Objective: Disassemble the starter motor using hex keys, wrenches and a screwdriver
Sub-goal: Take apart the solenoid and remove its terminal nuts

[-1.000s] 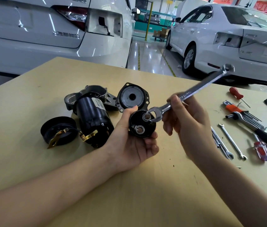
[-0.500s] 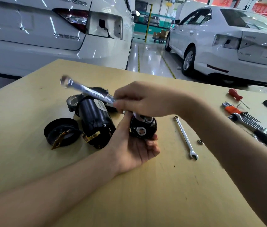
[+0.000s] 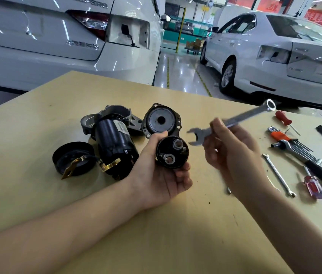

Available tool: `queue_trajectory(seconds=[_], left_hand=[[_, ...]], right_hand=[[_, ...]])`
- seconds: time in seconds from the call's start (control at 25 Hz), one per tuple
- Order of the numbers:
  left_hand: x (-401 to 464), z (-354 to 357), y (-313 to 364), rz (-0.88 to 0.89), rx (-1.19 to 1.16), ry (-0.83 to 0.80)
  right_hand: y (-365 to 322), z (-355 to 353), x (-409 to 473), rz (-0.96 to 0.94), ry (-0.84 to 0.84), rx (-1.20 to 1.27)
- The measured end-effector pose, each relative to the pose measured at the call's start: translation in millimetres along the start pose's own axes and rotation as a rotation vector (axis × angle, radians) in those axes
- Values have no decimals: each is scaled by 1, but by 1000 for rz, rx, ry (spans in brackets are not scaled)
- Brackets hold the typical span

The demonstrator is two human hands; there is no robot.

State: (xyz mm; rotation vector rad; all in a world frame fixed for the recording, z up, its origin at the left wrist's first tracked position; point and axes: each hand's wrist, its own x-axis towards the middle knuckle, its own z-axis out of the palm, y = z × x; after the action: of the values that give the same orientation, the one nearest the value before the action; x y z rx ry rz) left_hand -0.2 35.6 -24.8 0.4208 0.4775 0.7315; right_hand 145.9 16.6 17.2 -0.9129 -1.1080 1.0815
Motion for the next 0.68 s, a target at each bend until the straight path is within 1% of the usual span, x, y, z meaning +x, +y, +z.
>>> queue_trajectory(seconds=[0.08, 0.16, 0.32, 0.68], left_hand=[[0, 1, 0, 5, 2, -3], [0, 1, 0, 7, 11, 1], [0, 0, 0, 19, 21, -4], [0, -1, 0, 27, 29, -15]], right_hand=[[5, -3, -9, 28, 60, 11], [7, -2, -11, 24, 82, 21], [8, 2, -11, 27, 58, 9], [11, 6, -11, -41, 6, -11]])
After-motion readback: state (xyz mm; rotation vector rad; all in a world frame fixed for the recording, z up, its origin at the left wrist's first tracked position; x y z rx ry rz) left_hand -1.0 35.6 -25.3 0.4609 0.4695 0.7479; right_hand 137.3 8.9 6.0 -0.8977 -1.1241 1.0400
